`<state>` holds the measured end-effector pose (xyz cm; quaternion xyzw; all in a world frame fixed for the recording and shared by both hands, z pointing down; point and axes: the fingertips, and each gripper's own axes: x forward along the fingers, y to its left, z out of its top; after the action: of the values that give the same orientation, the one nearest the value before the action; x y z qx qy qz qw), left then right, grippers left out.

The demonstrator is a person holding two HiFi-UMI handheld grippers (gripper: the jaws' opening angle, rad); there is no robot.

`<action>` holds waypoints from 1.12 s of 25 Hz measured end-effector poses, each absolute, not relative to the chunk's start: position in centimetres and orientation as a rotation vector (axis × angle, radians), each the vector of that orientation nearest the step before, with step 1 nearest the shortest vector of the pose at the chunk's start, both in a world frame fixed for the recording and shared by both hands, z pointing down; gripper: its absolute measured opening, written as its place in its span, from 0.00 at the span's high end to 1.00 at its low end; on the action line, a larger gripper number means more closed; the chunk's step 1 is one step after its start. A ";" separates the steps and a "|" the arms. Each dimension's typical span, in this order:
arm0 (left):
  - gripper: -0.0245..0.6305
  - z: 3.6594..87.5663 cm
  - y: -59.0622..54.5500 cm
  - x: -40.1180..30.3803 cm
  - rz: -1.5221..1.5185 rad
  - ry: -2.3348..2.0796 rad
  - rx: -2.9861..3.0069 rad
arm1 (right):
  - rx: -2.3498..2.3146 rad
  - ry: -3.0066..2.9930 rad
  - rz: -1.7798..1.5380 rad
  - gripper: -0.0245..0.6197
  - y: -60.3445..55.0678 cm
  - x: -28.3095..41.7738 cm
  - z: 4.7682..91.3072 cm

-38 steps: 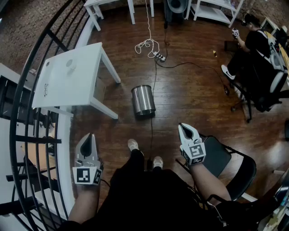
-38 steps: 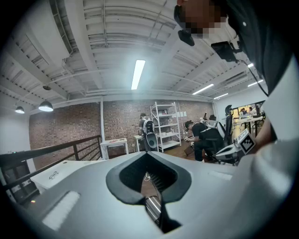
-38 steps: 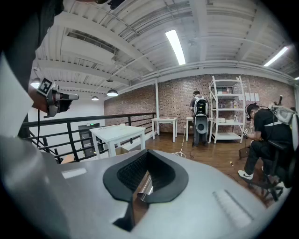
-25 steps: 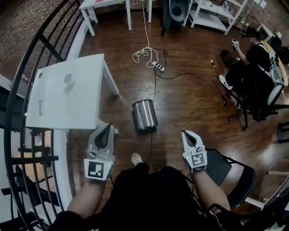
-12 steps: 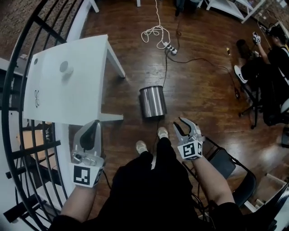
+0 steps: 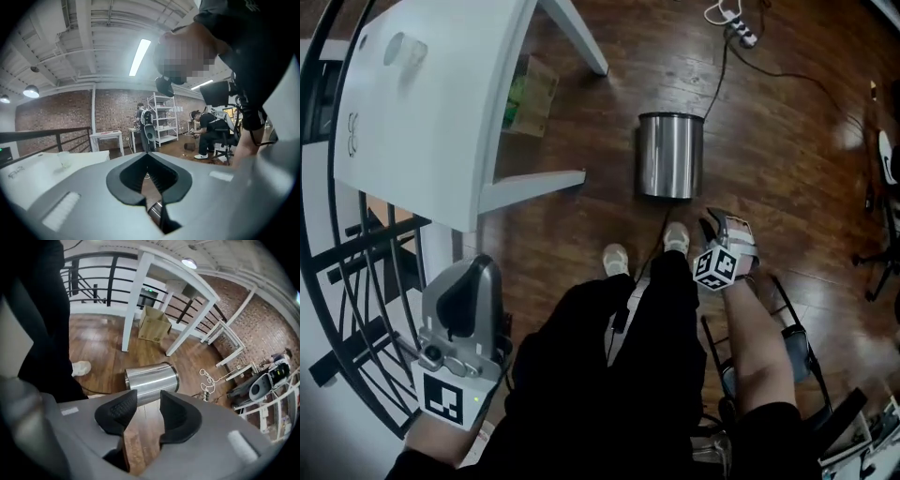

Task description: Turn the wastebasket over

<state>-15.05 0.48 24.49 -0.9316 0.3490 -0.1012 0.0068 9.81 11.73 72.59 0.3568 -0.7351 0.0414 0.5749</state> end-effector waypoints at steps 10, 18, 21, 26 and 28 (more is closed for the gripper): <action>0.96 33.5 -0.1 -14.7 -0.320 1.093 -2.939 | 0.582 -1.726 -0.051 0.73 10.7 6.0 88.1; 0.96 38.5 -0.6 -15.9 -0.356 1.137 -2.940 | 0.593 -1.640 -0.172 0.63 9.1 5.1 93.1; 0.96 39.3 -0.6 -16.5 -0.367 1.177 -2.933 | 0.656 -1.703 -0.244 0.67 8.1 3.9 92.3; 0.96 39.6 0.1 -16.8 -0.383 1.192 -2.945 | 0.818 -1.744 -0.208 0.75 4.4 4.2 88.1; 0.96 39.0 0.2 -16.9 -0.382 1.196 -2.943 | 0.917 -1.730 -0.221 0.82 0.7 5.8 84.9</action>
<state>-16.94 0.18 39.02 -0.9194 0.3737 -0.1193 -0.0293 5.77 0.73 84.85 0.3877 -0.7316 -0.0936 0.5529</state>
